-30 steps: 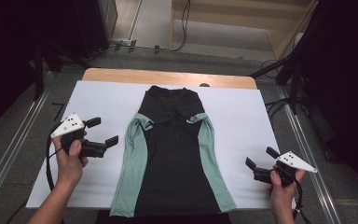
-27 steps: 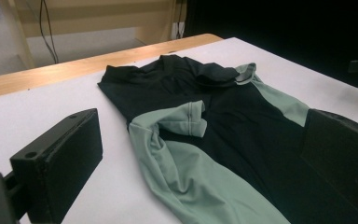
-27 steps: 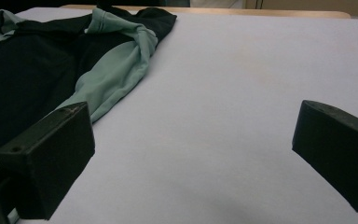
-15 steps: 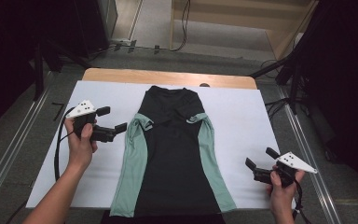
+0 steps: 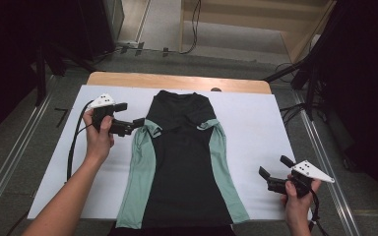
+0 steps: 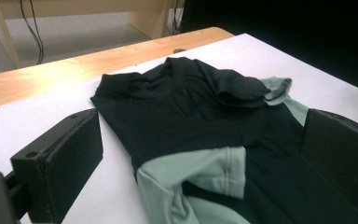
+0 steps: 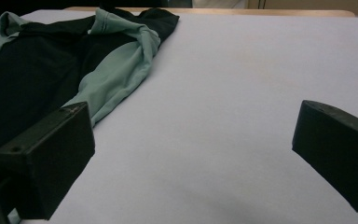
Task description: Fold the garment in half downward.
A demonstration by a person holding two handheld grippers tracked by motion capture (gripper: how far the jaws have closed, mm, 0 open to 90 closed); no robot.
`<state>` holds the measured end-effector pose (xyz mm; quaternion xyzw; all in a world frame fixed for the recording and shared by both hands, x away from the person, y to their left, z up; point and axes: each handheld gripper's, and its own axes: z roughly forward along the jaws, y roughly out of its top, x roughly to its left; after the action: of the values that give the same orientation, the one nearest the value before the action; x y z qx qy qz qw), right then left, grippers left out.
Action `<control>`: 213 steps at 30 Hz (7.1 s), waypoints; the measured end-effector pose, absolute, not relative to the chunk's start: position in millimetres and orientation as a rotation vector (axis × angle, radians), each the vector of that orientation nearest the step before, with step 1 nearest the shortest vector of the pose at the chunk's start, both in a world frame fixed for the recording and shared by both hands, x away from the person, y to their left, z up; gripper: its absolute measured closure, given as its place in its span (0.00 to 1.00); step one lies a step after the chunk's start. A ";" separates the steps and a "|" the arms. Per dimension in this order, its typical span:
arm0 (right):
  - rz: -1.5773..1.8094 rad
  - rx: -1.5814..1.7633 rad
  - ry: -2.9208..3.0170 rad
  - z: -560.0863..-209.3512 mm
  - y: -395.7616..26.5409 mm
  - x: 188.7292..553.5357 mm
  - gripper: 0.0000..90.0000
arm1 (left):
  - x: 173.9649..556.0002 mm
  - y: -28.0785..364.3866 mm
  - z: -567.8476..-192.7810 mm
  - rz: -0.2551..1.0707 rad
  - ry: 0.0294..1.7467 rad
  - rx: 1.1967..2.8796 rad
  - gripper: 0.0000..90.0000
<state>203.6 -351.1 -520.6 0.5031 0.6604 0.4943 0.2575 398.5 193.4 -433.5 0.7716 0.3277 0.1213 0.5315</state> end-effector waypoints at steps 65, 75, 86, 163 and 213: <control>1.340 1.359 1.793 -521.8 -349.0 203.0 0.00 | 531.8 129.3 -492.0 0.151 1.167 2.010 0.34; 1.338 1.363 1.792 -522.0 -349.0 203.6 0.00 | 533.2 124.0 -495.1 0.186 1.245 2.034 0.50; 1.326 1.362 1.797 -522.2 -347.9 204.0 0.00 | 529.2 112.3 -493.4 0.245 1.248 2.118 0.88; 1.373 1.224 1.983 -436.1 -248.6 347.5 0.00 | 446.6 110.4 -445.6 0.238 0.909 1.961 0.98; 1.209 1.556 2.167 -490.4 -208.8 497.1 0.33 | 443.7 106.1 -455.7 0.218 0.897 1.958 0.98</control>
<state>497.1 -208.8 -490.4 0.5282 0.7357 0.4104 0.1060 443.7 106.1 -455.7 0.7987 0.3661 0.0890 0.4691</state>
